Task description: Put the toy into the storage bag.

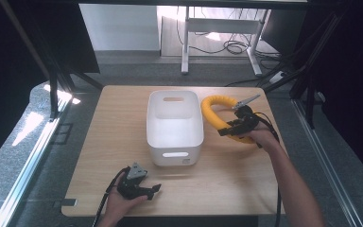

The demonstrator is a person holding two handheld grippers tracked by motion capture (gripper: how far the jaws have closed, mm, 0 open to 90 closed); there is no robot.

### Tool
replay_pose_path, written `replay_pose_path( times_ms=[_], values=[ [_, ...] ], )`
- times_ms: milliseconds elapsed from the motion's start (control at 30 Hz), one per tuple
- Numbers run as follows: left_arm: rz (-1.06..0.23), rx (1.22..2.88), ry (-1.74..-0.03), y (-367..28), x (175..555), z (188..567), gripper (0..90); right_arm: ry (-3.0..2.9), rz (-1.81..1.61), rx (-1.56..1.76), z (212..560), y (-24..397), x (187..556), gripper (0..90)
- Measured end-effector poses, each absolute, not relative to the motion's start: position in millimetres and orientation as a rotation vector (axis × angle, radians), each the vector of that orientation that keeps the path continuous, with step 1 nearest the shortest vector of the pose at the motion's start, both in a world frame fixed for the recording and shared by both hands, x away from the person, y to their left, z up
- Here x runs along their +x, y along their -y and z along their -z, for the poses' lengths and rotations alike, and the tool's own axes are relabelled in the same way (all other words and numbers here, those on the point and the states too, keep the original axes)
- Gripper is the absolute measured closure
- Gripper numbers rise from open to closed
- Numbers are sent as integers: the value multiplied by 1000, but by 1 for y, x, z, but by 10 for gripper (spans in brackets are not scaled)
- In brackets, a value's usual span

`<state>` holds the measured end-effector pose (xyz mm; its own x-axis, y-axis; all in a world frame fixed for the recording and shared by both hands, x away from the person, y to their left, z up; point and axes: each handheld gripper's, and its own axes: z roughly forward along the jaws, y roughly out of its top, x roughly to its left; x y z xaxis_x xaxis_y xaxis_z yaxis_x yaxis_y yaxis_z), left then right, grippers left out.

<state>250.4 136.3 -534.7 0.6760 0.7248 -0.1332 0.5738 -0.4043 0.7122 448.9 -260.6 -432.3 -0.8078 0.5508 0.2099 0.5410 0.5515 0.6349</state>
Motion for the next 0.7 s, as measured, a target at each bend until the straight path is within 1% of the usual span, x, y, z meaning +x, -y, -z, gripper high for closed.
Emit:
replay_pose_path(
  times_ms=[367, 700],
  values=[
    [-250, 2123, -998, -136, 250, 535, 234, -2624, -1384, 1055, 405, 280, 452, 522],
    [-248, 2126, -997, -135, 251, 536, 234, -2513, -1518, 1094, 393, 298, 448, 524]
  ],
)
